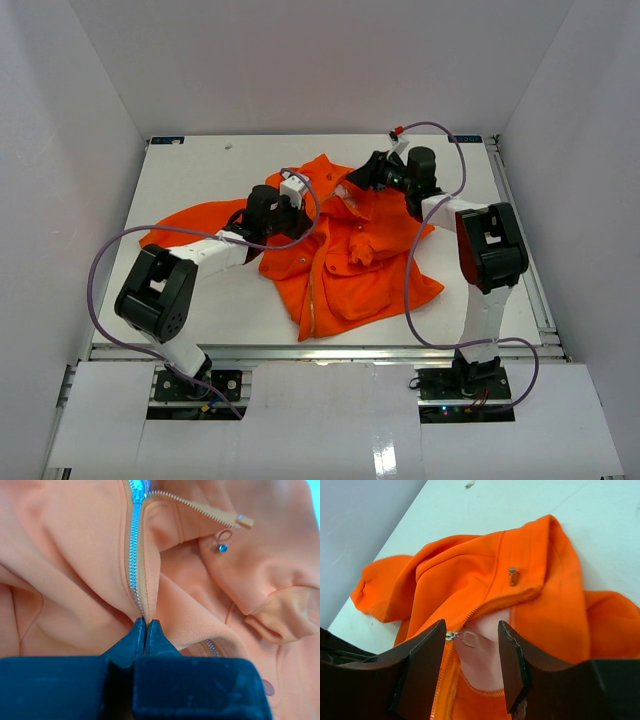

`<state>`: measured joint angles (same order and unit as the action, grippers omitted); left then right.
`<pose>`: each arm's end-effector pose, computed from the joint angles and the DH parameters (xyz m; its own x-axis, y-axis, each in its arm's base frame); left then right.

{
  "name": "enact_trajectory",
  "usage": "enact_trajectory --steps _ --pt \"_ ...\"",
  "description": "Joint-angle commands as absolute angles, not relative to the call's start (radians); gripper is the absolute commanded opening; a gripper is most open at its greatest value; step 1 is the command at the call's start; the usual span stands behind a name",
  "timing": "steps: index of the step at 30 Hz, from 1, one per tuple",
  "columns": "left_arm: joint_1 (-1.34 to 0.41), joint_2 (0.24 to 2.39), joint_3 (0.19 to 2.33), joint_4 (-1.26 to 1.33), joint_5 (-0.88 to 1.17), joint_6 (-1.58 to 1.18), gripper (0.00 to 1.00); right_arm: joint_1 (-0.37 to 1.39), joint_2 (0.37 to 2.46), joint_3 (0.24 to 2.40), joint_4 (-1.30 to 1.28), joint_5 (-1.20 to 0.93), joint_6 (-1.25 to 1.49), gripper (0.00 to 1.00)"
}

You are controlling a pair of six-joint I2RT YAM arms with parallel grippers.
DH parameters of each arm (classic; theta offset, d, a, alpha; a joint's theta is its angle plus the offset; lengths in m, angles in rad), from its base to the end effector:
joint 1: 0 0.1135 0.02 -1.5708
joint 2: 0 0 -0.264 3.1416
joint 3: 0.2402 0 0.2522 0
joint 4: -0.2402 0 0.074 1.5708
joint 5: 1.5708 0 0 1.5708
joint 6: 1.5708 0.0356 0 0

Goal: Zip up the jacket

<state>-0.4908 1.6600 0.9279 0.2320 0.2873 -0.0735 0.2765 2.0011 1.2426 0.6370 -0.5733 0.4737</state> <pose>0.3134 -0.1789 0.2055 -0.4711 0.1719 -0.8652 0.6385 0.7432 -0.2000 0.4299 0.1421 0.2159 -0.4447 0.2722 -0.8533 -0.6118 0.6035 0.5113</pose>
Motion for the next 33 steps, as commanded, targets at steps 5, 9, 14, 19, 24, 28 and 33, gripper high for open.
enact_trajectory --steps 5,9,14,19,24,28,33 --pt "-0.489 1.609 0.903 0.264 0.324 -0.077 0.00 0.349 2.059 1.402 0.469 -0.658 0.374 0.54" --pt "-0.489 1.617 0.900 0.277 0.333 -0.077 0.00 0.363 2.067 1.431 0.387 -0.612 0.354 0.54" --pt "-0.489 1.624 0.894 0.285 0.341 -0.076 0.00 0.364 2.045 1.399 0.364 -0.545 0.338 0.56" --pt "-0.489 1.630 0.885 0.289 0.343 -0.073 0.00 0.362 2.079 1.449 0.282 -0.590 0.321 0.58" --pt "-0.489 1.637 0.878 0.294 0.336 -0.066 0.00 0.363 2.108 1.474 0.260 -0.639 0.319 0.58" --pt "-0.489 1.649 0.877 0.301 0.336 -0.064 0.00 0.364 2.129 1.499 0.261 -0.697 0.324 0.57" --pt "-0.490 1.664 0.877 0.311 0.334 -0.062 0.00 0.360 2.152 1.507 0.292 -0.756 0.351 0.46"
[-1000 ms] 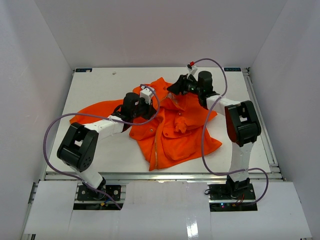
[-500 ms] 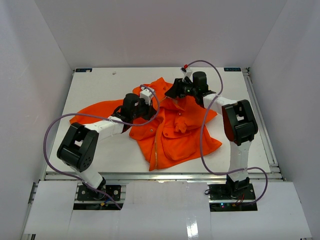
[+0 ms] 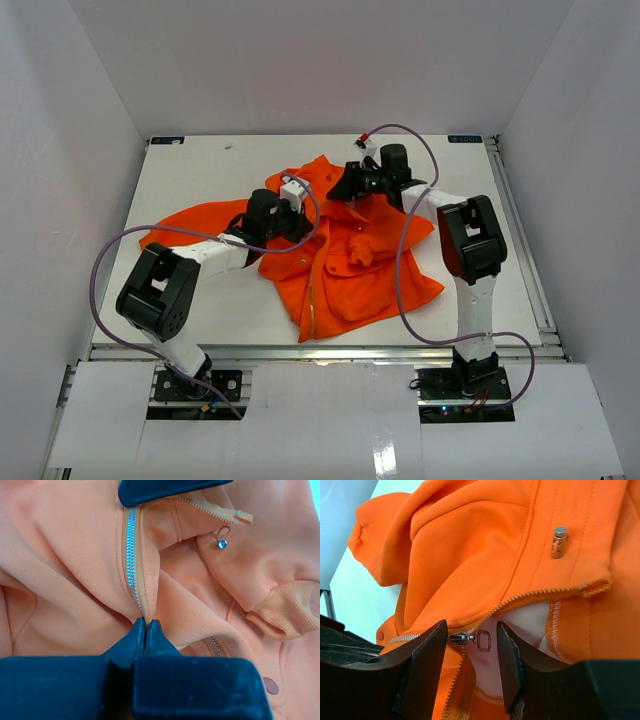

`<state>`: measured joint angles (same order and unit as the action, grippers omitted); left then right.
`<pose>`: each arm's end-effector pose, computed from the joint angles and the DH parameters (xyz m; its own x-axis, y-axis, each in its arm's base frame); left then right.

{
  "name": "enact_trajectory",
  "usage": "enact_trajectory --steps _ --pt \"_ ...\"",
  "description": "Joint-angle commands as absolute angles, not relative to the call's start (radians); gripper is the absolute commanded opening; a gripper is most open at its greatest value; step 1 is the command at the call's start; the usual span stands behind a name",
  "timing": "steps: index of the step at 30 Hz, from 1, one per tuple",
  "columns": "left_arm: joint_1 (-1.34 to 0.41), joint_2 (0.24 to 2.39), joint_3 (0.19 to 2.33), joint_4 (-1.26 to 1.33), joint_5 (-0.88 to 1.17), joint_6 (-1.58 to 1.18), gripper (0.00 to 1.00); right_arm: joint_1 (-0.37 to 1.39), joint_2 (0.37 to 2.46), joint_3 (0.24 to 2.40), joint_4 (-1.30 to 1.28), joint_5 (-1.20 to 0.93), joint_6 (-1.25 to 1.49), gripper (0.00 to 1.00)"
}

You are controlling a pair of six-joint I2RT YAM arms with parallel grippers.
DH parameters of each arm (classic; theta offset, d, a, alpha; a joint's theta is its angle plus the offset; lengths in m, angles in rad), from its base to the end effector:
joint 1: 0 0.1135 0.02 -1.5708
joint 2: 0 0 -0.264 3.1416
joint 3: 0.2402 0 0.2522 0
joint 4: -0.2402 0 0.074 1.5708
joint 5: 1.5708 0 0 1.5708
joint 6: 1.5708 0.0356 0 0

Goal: Zip up the jacket

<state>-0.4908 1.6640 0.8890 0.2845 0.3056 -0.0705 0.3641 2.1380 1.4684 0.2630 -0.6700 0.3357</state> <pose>0.3096 -0.1776 0.1970 -0.4626 0.1710 -0.8699 0.6526 0.7299 -0.2035 0.4451 0.1933 0.1909 -0.6165 0.0414 -0.7863 -0.6450 0.5462 0.5345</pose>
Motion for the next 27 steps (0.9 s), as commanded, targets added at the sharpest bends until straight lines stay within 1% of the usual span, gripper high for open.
enact_trajectory --steps 1,2,4,7,9,12,15,18,27 --pt "-0.489 1.665 0.877 0.311 0.333 -0.061 0.00 0.358 2.153 1.500 0.306 -0.767 0.358 0.43" --pt "-0.489 1.666 0.876 0.310 0.332 -0.059 0.00 0.357 2.154 1.494 0.320 -0.776 0.365 0.40" --pt "-0.489 1.665 0.874 0.310 0.329 -0.056 0.00 0.355 2.154 1.485 0.346 -0.792 0.381 0.27" --pt "-0.489 1.661 0.868 0.311 0.324 -0.055 0.00 0.347 2.158 1.468 0.403 -0.831 0.419 0.12" --pt "-0.489 1.653 0.859 0.311 0.318 -0.055 0.00 0.341 2.155 1.455 0.440 -0.848 0.445 0.08" --pt "-0.489 1.644 0.854 0.311 0.311 -0.055 0.00 0.321 2.143 1.422 0.483 -0.878 0.472 0.08" --pt "-0.489 1.638 0.853 0.306 0.300 -0.055 0.00 0.284 2.134 1.387 0.604 -0.922 0.559 0.08" --pt "-0.489 1.634 0.847 0.310 0.304 -0.057 0.00 0.254 2.122 1.364 0.657 -0.928 0.594 0.08" --pt "-0.489 1.598 0.823 0.299 0.309 -0.060 0.00 0.169 2.151 1.397 0.776 -0.911 0.716 0.08"
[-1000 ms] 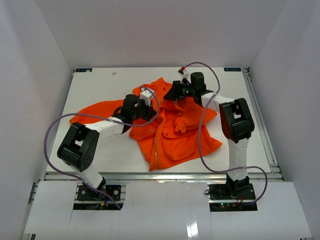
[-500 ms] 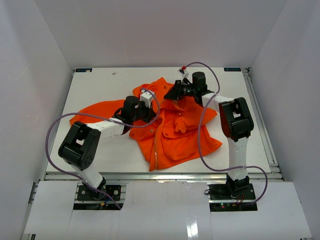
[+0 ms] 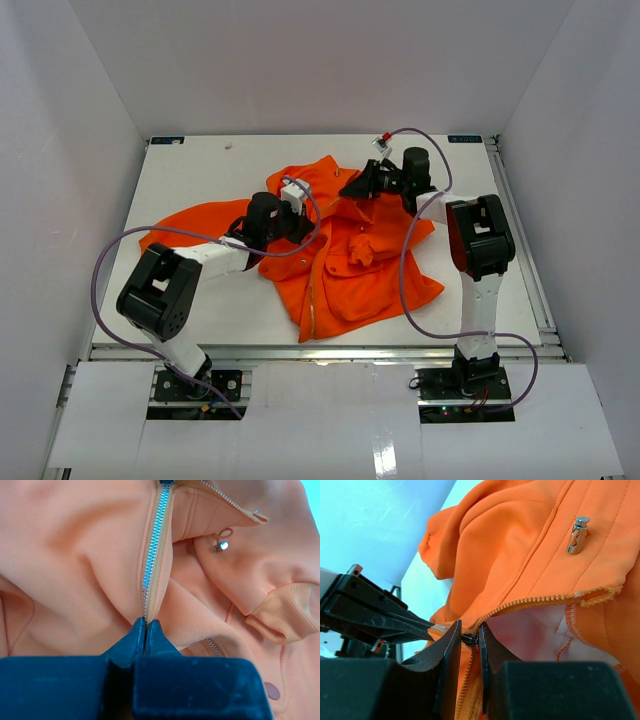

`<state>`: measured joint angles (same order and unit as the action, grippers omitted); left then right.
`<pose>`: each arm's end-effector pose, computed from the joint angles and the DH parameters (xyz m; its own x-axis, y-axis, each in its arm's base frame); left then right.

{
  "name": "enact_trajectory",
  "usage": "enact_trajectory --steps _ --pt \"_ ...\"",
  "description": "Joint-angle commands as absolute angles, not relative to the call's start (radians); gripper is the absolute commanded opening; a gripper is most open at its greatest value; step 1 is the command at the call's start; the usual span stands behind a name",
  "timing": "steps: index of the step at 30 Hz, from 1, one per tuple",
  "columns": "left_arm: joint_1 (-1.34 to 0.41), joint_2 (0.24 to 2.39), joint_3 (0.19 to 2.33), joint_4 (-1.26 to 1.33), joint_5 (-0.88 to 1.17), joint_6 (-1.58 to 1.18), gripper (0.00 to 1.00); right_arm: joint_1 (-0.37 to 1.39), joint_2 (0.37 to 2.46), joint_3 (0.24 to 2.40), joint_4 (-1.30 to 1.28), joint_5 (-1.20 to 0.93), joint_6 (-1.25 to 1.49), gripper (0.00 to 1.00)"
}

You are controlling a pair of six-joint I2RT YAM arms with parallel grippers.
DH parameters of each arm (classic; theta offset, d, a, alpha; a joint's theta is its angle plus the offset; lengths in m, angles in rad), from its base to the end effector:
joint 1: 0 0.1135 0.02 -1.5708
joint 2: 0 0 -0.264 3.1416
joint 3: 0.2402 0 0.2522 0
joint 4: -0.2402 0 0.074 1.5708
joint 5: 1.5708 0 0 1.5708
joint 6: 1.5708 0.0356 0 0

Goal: Zip up the jacket

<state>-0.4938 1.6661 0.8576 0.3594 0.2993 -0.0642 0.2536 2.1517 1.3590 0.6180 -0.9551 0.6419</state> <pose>0.3076 -0.1775 0.1937 -0.4256 0.1595 -0.8908 0.6609 0.7272 -0.1855 0.4503 0.1467 0.1854 -0.6875 0.1790 -0.7038 -0.6386 0.3123 0.7033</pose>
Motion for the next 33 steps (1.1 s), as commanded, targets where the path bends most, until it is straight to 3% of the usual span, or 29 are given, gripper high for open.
enact_trajectory --steps 1,24,33 --pt "-0.489 1.594 0.821 0.296 0.308 -0.060 0.00 0.160 2.159 1.404 0.800 -0.912 0.736 0.08" --pt "-0.489 1.467 0.751 0.252 0.255 -0.065 0.00 0.032 2.435 1.765 0.935 -0.875 0.937 0.08" --pt "-0.489 1.479 0.767 0.264 0.225 -0.058 0.00 -0.009 2.432 1.752 0.984 -0.867 0.951 0.08"
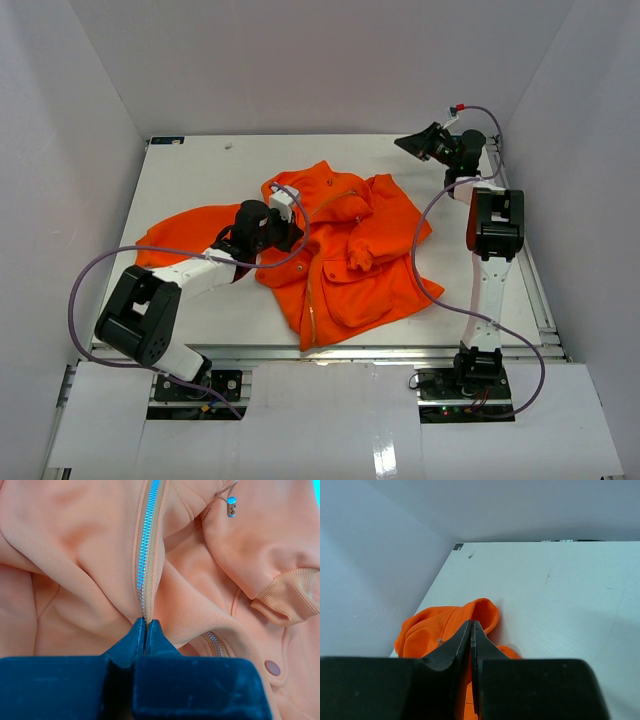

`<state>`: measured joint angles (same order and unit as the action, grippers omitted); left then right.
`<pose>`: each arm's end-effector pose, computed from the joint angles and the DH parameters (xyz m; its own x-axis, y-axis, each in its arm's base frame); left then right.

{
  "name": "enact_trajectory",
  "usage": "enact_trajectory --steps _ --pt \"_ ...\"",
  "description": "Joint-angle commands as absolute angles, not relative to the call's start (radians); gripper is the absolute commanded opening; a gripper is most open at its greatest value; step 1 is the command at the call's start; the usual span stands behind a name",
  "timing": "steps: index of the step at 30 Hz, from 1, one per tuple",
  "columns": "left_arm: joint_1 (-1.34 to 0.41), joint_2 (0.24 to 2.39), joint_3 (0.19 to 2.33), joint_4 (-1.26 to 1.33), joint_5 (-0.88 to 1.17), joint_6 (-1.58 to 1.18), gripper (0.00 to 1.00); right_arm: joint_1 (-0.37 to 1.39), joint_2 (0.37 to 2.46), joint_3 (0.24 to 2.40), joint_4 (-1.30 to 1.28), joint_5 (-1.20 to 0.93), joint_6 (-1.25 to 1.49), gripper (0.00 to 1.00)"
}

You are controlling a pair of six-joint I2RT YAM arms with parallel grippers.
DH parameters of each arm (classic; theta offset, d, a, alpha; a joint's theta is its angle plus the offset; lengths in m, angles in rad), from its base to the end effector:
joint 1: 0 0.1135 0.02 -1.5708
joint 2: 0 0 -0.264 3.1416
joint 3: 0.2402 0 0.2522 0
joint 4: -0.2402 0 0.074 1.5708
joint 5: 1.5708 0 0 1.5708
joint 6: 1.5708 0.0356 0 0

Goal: Zip up the jacket

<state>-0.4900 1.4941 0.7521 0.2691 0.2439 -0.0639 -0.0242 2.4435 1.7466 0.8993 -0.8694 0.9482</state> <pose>0.2761 -0.1570 0.2060 -0.4423 0.1657 -0.8814 0.6194 0.7672 -0.1666 0.5441 0.0140 0.1915 -0.4779 0.5359 -0.6960 -0.5904 0.3907 0.7062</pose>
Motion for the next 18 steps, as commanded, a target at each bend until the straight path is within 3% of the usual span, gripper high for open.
enact_trajectory --steps 1,9,15,17,18 --pt "-0.489 1.494 0.776 0.258 0.217 -0.058 0.00 -0.008 2.415 1.726 0.977 -0.864 0.930 0.08" --pt "-0.437 1.625 0.839 0.327 0.188 -0.097 0.00 0.062 2.204 1.463 0.805 -0.767 0.705 0.08" --pt "-0.354 1.889 1.241 0.239 0.221 -0.066 0.00 0.145 1.966 1.281 0.562 -0.593 0.456 0.12" --pt "-0.347 1.927 1.346 0.239 0.201 -0.065 0.00 0.163 1.883 1.241 0.517 -0.511 0.430 0.16" --pt "-0.344 1.939 1.381 0.238 0.193 -0.062 0.00 0.181 1.856 1.200 0.515 -0.488 0.428 0.23"
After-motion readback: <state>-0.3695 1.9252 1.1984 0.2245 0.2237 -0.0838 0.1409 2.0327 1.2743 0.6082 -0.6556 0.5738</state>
